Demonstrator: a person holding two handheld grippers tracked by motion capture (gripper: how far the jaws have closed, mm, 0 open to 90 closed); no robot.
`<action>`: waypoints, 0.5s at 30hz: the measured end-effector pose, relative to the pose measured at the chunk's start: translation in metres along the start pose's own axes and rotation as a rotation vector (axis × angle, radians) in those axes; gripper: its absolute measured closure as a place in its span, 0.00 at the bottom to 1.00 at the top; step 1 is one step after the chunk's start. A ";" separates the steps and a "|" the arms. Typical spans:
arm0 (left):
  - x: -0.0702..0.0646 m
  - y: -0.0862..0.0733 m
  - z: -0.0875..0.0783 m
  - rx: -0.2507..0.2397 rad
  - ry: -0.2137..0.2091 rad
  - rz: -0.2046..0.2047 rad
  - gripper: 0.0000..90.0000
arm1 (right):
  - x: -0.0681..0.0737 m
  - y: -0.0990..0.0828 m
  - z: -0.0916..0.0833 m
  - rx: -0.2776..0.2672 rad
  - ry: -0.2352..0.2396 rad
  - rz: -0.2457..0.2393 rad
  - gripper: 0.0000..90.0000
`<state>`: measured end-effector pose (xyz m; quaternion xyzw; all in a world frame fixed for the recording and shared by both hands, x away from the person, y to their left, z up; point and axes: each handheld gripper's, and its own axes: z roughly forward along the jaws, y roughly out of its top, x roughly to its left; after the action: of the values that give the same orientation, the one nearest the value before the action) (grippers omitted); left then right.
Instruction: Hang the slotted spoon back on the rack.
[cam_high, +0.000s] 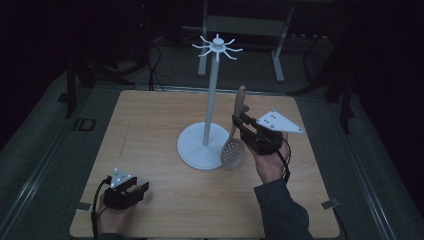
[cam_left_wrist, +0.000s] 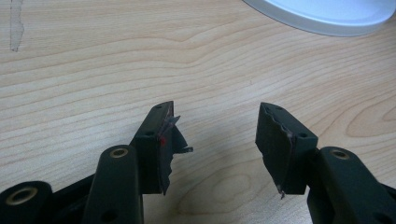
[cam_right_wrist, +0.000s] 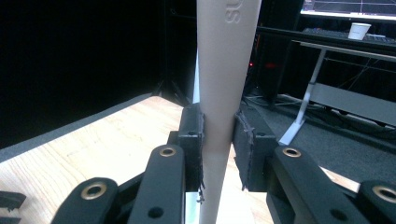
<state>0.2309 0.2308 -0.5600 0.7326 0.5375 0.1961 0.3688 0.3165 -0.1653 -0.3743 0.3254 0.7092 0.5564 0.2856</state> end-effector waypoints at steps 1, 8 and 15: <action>0.000 0.000 0.000 0.000 0.000 0.001 0.53 | 0.000 0.002 0.000 -0.004 -0.001 0.001 0.82; 0.000 0.000 0.000 -0.001 0.002 0.000 0.53 | -0.002 0.012 0.002 -0.010 0.000 -0.001 0.82; 0.000 0.000 0.000 -0.001 0.002 0.001 0.53 | -0.003 0.020 0.005 -0.007 -0.005 -0.011 0.82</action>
<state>0.2311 0.2308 -0.5600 0.7324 0.5374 0.1971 0.3686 0.3252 -0.1613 -0.3560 0.3218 0.7085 0.5563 0.2915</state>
